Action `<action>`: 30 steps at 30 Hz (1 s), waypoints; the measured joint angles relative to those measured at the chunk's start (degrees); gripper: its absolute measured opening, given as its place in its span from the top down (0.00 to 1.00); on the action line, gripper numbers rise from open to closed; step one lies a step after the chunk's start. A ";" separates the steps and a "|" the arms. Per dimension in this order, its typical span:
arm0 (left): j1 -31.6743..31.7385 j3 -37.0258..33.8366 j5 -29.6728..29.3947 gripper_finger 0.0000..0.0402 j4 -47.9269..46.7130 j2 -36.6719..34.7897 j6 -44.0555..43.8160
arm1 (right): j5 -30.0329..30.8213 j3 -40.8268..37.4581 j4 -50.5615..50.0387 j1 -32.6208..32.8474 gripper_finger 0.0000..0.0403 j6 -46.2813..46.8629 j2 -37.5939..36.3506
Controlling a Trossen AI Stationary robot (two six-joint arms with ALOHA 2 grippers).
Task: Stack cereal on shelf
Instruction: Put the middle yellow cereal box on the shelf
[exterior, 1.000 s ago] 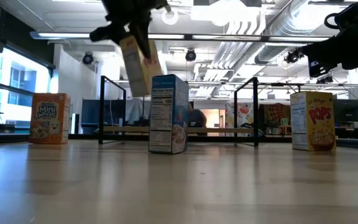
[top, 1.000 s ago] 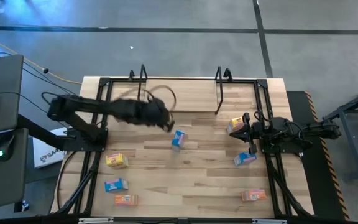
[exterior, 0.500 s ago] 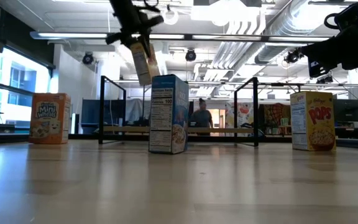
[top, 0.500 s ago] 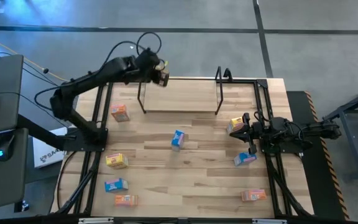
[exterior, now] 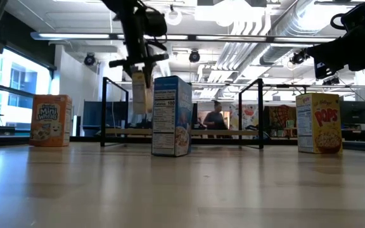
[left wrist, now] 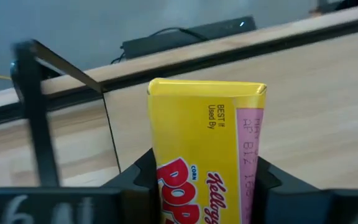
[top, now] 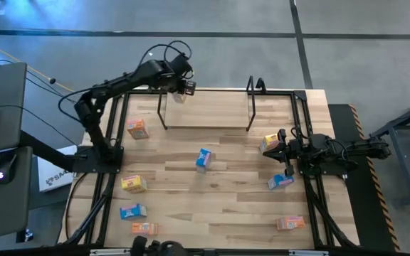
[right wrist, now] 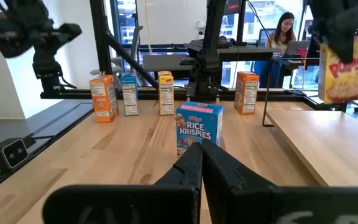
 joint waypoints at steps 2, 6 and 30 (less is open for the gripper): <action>-0.01 -0.02 -0.11 0.69 -0.11 1.23 0.04 | 0.00 0.00 0.00 -0.01 1.00 0.00 0.00; 0.42 -0.02 -0.55 0.69 -0.57 2.54 0.04 | 0.00 0.01 0.00 0.00 1.00 0.00 0.00; 4.48 -0.02 0.07 0.60 -0.15 2.94 -3.48 | 0.00 0.01 0.00 -0.01 1.00 0.00 0.00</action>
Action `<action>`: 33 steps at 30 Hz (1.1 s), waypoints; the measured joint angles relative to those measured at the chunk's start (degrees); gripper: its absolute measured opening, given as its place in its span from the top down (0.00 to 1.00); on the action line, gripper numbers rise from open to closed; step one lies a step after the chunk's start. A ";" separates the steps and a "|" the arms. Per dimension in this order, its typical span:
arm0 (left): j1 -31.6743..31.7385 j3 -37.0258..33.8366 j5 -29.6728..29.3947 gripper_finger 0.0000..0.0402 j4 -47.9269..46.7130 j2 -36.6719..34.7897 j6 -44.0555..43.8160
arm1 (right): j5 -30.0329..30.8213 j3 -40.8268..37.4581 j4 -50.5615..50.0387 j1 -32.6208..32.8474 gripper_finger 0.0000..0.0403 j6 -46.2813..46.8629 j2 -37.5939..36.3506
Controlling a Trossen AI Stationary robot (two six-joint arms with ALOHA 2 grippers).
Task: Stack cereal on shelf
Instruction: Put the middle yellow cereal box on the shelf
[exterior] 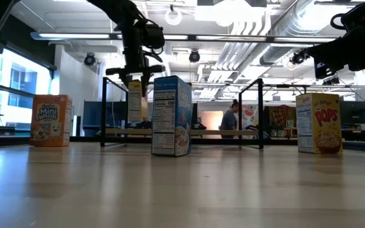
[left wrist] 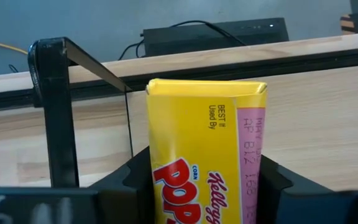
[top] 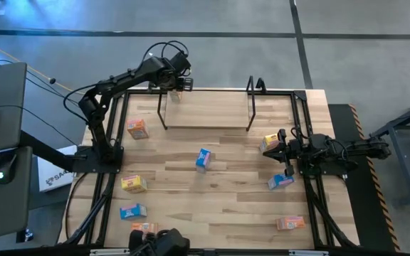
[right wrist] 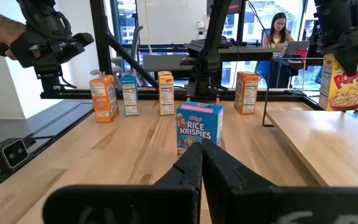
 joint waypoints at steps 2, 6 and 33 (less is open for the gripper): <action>0.00 0.00 0.00 0.56 -0.01 0.00 -0.01 | 0.00 0.00 0.00 0.00 1.00 0.00 -0.01; 0.00 0.00 0.00 0.49 -0.01 0.00 0.01 | 0.00 0.00 0.00 0.02 1.00 0.00 -0.01; 1.66 7.91 1.58 0.43 0.97 -2.86 6.98 | 0.00 -0.01 0.00 0.00 1.00 0.00 -0.02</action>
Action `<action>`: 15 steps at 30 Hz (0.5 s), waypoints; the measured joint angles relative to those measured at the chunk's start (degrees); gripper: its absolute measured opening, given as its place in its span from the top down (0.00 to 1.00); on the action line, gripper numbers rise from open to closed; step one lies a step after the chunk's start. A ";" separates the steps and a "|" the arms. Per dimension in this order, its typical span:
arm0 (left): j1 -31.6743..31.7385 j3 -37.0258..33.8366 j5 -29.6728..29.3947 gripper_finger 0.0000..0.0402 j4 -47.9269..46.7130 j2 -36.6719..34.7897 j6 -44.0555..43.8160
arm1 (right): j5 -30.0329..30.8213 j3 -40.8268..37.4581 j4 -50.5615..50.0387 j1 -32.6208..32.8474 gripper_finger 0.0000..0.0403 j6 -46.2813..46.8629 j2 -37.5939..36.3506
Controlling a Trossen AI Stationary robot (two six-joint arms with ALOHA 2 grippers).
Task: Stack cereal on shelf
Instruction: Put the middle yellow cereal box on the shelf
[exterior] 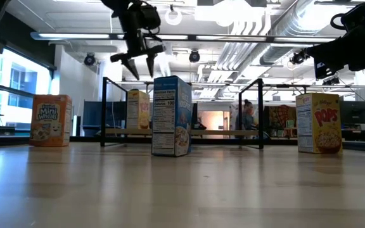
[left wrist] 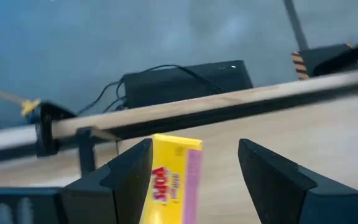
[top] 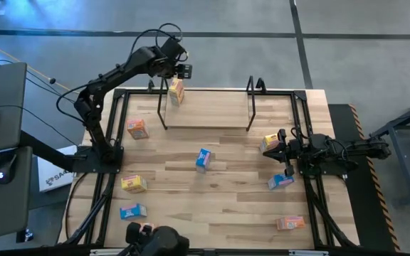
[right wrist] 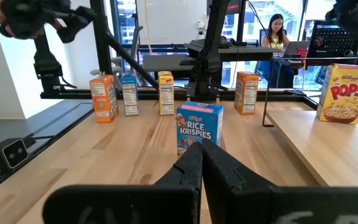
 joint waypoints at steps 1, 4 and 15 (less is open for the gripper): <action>-0.05 0.00 0.64 0.43 -0.03 -0.59 1.25 | 0.00 -0.01 0.00 0.01 1.00 0.00 0.00; -1.25 -0.50 0.26 0.43 2.17 -3.81 4.23 | 0.00 0.01 0.00 0.00 1.00 0.00 0.00; -6.09 -23.91 -2.92 0.43 21.07 -25.77 4.96 | 0.00 0.01 0.00 0.02 1.00 0.00 0.00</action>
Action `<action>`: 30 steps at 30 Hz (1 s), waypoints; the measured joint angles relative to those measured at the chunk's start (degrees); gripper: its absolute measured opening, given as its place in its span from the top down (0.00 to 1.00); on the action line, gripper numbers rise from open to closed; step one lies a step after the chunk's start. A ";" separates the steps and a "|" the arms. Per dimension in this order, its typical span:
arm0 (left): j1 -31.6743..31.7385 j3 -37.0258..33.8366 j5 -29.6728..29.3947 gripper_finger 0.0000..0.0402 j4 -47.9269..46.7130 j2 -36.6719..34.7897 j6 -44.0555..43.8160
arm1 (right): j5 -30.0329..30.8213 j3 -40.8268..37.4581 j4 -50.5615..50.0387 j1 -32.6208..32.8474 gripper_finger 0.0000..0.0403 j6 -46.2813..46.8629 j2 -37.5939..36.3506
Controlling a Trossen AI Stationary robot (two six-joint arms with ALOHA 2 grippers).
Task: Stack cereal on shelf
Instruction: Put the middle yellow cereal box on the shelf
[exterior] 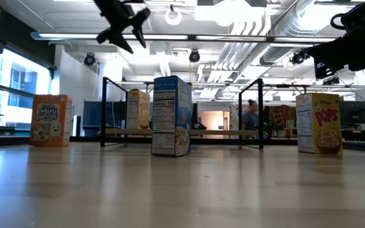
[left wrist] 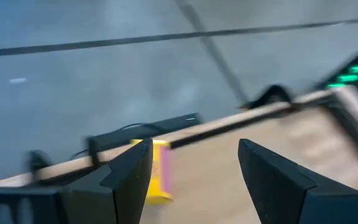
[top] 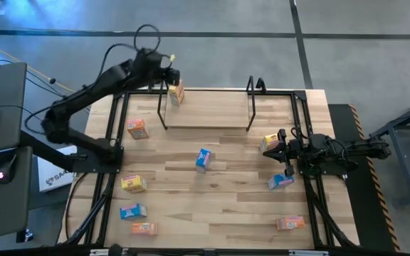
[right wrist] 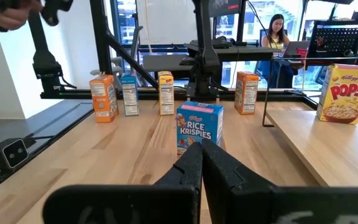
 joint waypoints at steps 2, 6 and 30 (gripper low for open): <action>-0.96 -5.79 4.00 0.43 5.64 -4.37 0.02 | 0.00 0.00 0.00 0.00 1.00 0.00 0.00; -3.65 -15.64 11.63 0.43 18.10 -11.86 0.48 | 0.00 0.00 0.01 -0.01 1.00 0.00 0.00; -8.53 -27.10 24.97 0.43 47.28 -23.35 -1.03 | 8.54 0.11 13.47 -0.02 1.00 -1.85 0.02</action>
